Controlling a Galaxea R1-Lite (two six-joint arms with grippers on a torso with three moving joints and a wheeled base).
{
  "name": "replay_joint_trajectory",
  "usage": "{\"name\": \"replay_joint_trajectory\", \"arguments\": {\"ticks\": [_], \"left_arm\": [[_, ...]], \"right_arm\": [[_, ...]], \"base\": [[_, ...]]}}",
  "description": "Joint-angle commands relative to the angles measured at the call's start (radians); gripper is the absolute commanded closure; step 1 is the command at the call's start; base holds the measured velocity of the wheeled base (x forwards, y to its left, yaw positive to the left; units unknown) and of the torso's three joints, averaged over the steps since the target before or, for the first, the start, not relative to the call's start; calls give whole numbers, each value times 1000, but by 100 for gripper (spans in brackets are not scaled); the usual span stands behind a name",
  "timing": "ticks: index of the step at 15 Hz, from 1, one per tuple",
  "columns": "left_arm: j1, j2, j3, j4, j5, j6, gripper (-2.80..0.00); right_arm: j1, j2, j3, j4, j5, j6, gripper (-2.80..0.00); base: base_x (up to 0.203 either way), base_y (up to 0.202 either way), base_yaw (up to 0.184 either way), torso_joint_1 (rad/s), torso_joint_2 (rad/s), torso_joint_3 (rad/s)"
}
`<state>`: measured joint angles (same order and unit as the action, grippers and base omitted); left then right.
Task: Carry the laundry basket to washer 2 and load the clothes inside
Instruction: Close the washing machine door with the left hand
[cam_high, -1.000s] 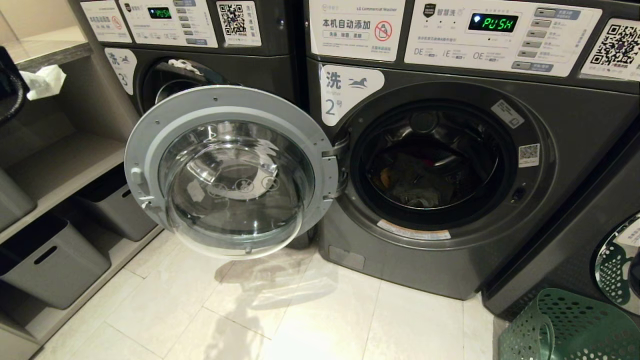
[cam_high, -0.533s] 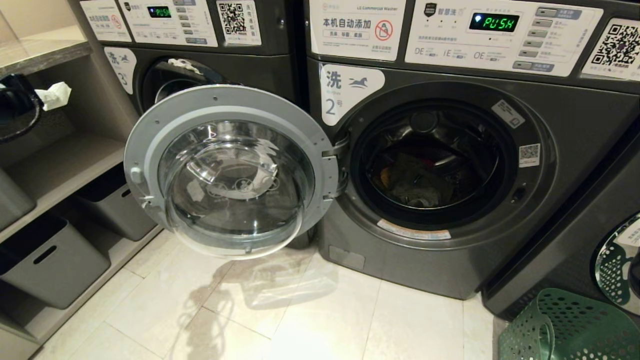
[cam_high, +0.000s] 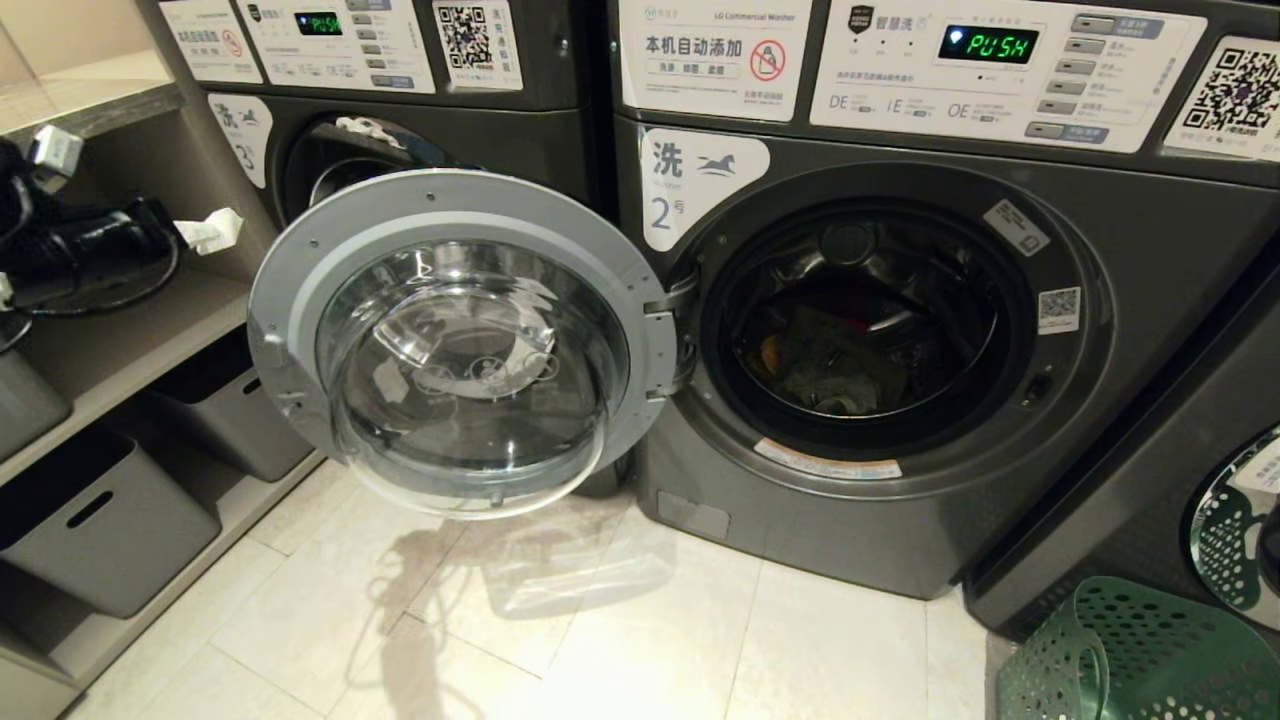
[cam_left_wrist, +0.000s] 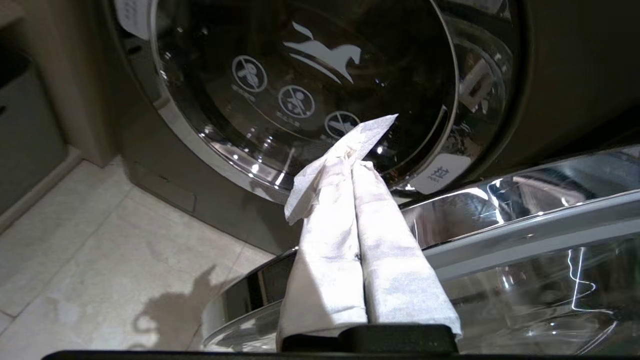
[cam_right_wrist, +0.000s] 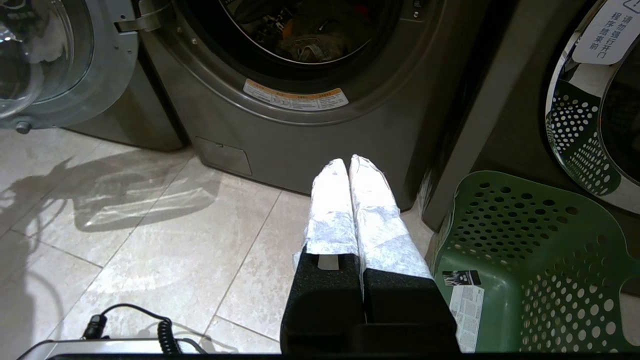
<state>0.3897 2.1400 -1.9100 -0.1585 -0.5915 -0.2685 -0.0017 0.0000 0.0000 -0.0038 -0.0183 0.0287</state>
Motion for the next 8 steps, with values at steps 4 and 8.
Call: {"name": "replay_joint_trajectory", "arguments": {"ticks": [4, 8], "left_arm": [[-38, 80, -17, -13, -55, -8, 0], [-41, 100, -18, -11, -67, -6, 0]], "right_arm": [[0, 0, 0, -1, 0, 0, 0], [0, 0, 0, -1, 0, -1, 0]], "base": [[0, 0, 0, 0, 0, 0], [0, 0, 0, 0, 0, 0]]}}
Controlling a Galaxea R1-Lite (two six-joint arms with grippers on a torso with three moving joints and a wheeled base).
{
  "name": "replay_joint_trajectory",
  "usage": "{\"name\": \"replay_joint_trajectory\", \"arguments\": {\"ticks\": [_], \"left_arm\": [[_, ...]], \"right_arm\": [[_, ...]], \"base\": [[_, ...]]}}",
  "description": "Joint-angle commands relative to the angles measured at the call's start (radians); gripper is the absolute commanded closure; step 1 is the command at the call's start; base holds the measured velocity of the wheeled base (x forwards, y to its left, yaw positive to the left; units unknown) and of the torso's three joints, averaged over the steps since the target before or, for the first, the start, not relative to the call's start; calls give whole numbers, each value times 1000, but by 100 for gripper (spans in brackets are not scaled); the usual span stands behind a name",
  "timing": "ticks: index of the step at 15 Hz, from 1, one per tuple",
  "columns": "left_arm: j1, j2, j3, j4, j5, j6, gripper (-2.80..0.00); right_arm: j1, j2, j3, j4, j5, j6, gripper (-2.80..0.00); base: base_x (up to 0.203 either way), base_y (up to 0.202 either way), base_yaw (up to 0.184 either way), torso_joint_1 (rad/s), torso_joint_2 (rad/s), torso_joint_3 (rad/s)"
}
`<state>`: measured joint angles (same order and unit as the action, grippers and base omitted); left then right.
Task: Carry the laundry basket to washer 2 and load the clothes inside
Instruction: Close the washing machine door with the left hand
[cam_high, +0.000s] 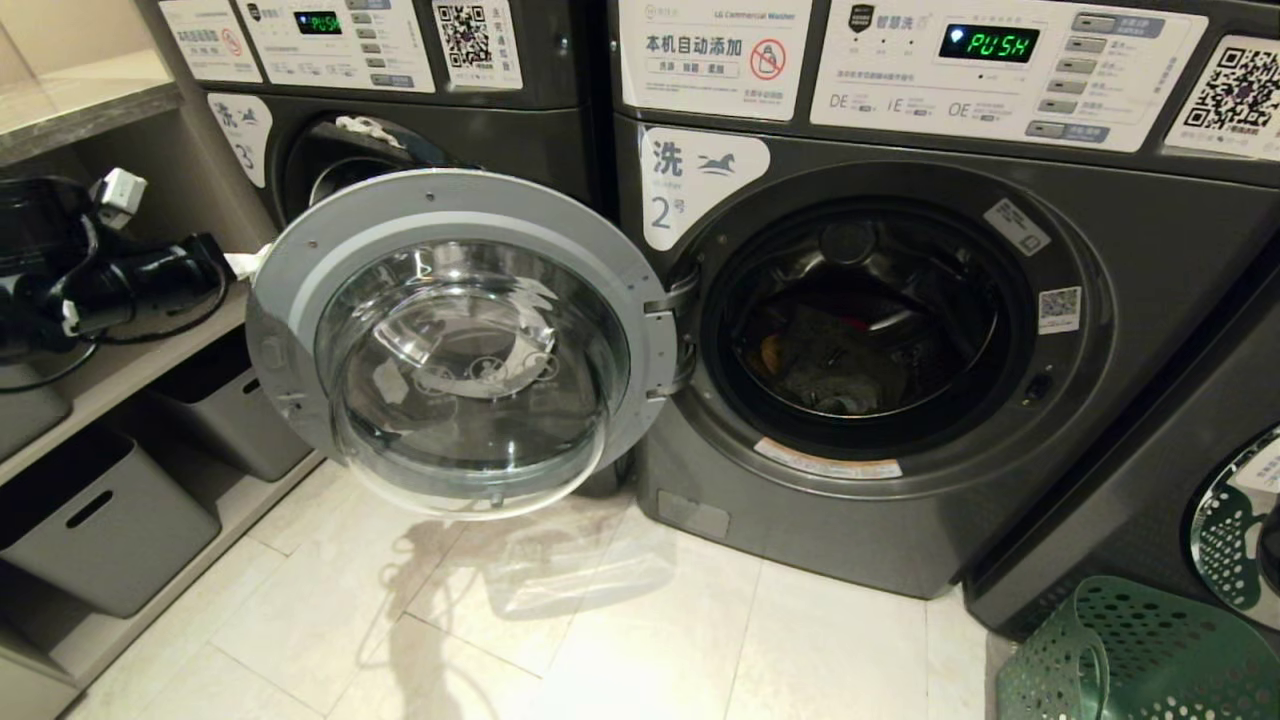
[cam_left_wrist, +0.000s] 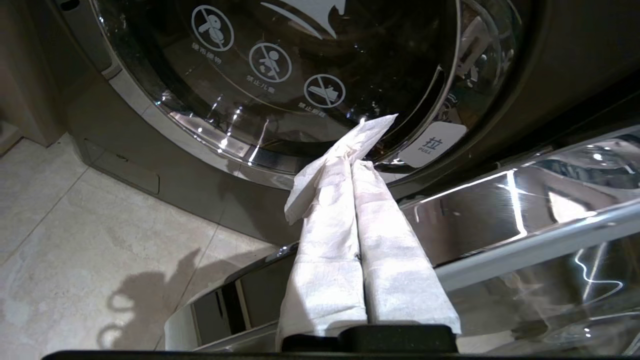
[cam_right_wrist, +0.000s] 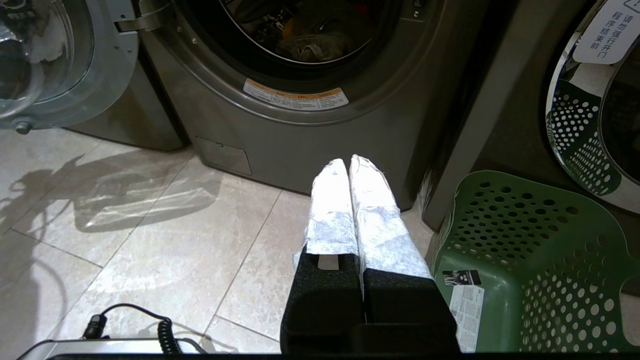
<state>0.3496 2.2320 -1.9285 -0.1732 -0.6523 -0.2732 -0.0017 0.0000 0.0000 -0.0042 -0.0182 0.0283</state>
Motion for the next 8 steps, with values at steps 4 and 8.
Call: {"name": "replay_joint_trajectory", "arguments": {"ticks": [4, 8], "left_arm": [[0, -28, 2, 49, -7, 0, 0], [-1, -164, 3, 290, -68, 3, 0]], "right_arm": [[0, 1, 0, -2, 0, 0, 0], [0, 1, -2, -2, 1, -4, 0]], "base": [[0, 0, 0, 0, 0, 0], [0, 0, 0, 0, 0, 0]]}}
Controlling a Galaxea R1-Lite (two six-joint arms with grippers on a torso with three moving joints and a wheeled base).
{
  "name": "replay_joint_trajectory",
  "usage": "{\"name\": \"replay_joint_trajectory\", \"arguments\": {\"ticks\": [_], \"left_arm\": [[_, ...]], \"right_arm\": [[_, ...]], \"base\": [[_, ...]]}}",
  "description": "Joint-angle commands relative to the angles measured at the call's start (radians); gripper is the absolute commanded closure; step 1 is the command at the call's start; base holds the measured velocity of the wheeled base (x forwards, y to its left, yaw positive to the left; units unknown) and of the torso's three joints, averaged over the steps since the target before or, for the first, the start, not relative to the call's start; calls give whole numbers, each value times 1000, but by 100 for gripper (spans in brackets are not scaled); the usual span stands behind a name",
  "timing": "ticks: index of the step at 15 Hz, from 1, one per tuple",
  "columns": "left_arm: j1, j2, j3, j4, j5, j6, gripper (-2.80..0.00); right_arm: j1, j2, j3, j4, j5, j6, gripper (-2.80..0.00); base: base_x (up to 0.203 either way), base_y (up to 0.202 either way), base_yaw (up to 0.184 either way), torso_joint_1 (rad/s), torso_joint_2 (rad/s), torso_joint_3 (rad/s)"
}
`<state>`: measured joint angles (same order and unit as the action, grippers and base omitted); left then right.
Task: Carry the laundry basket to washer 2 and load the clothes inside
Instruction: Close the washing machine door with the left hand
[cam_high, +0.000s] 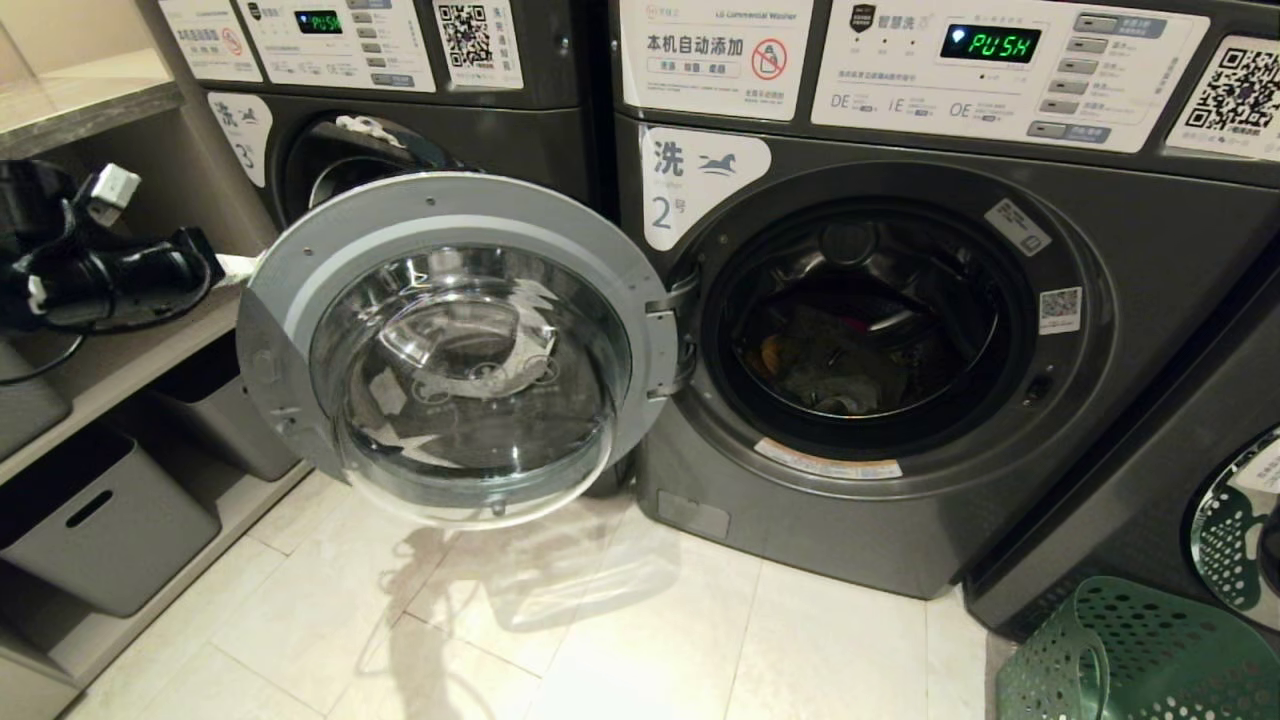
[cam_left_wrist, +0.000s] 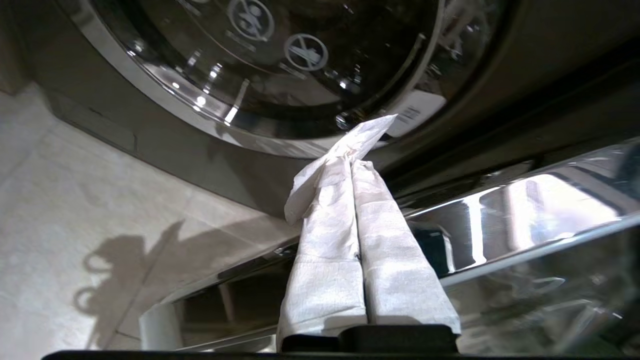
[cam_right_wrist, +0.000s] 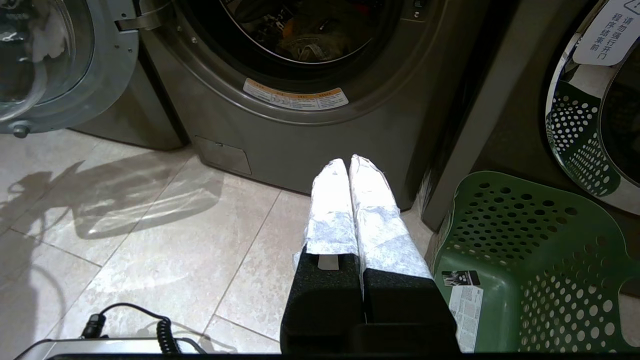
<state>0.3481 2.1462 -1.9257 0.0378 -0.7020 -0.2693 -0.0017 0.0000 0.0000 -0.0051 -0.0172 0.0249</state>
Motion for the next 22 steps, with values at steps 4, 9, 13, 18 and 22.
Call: {"name": "replay_joint_trajectory", "arguments": {"ticks": [4, 9, 13, 18, 22], "left_arm": [[-2, -169, 7, 266, -47, 7, 0], [-40, -302, 10, 654, -48, 75, 0], [-70, -342, 10, 863, -45, 190, 0], [-104, -391, 71, 945, -44, 257, 0], [-195, -481, 201, 943, -43, 258, 0]], "right_arm": [[0, 0, 0, -1, 2, 1, 0], [0, 1, 0, -1, 2, 7, 0], [0, 0, 0, -1, 0, 15, 0], [0, 0, 0, -1, -1, 17, 0], [0, 2, 0, 1, -1, 17, 0]], "base": [[0, 0, 0, 0, 0, 0], [0, 0, 0, 0, 0, 0], [0, 0, 0, 0, 0, 0], [0, 0, 0, 0, 0, 0], [0, 0, 0, 0, 0, 0]]}}
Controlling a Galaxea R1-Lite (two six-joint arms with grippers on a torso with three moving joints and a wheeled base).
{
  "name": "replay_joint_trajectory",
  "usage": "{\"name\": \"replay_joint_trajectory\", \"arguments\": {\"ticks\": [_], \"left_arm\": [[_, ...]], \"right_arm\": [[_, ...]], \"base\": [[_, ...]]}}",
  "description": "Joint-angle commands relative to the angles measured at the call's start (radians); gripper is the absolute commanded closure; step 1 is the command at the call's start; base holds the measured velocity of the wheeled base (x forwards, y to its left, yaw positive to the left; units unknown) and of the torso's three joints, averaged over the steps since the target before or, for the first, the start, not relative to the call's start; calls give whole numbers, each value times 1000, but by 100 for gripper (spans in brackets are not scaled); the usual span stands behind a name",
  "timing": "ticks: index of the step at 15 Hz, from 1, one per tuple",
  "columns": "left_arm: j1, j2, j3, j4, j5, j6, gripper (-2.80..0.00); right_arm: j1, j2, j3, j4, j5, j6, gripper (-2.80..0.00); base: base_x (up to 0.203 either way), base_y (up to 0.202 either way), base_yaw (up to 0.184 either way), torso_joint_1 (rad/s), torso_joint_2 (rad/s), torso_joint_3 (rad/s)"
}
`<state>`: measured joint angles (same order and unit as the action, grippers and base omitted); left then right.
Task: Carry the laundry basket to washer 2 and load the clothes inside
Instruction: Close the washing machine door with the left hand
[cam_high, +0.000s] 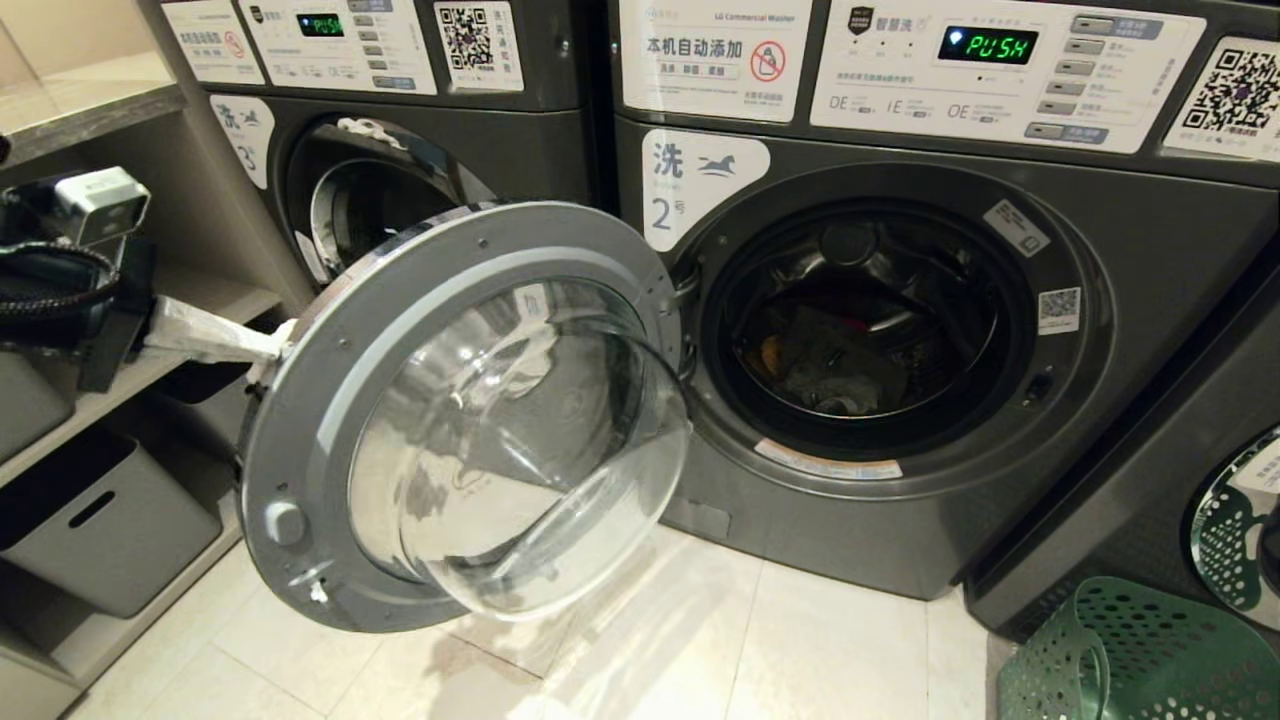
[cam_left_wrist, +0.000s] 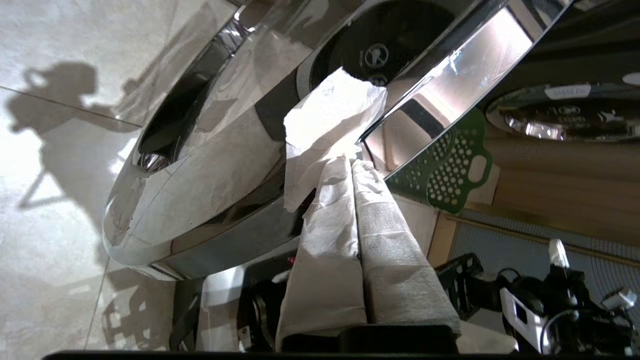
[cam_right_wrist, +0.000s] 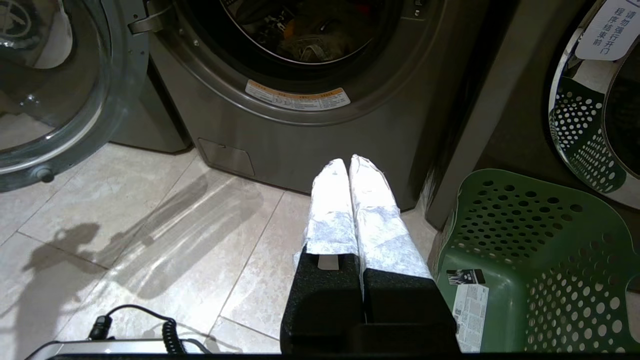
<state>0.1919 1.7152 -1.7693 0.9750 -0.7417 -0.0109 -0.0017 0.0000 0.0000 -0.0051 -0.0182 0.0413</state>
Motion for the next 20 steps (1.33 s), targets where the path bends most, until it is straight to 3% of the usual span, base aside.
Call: {"name": "replay_joint_trajectory", "arguments": {"ticks": [1, 6, 9, 11, 13, 15, 20], "left_arm": [[-78, -76, 80, 5, -3, 1, 0], [-267, -140, 194, -5, -2, -2, 0], [-422, -134, 226, -53, -3, -10, 0], [-527, -105, 260, -215, -4, -28, 0], [-619, -80, 300, -443, 6, -110, 0], [-678, -74, 310, -599, 133, -220, 0], [-627, -98, 336, -640, 370, -251, 0]], "right_arm": [[0, 0, 0, -1, 0, 0, 0], [0, 1, 0, 0, 0, 0, 0], [0, 0, 0, 0, 0, 0, 0], [0, 0, 0, -1, 0, -1, 0], [0, 0, 0, -1, 0, -1, 0], [0, 0, 0, 0, 0, 0, 0], [0, 1, 0, -1, 0, -1, 0]], "base": [[0, 0, 0, 0, 0, 0], [0, 0, 0, 0, 0, 0], [0, 0, 0, 0, 0, 0], [0, 0, 0, 0, 0, 0], [0, 0, 0, 0, 0, 0], [0, 0, 0, 0, 0, 0], [0, 0, 0, 0, 0, 0]]}}
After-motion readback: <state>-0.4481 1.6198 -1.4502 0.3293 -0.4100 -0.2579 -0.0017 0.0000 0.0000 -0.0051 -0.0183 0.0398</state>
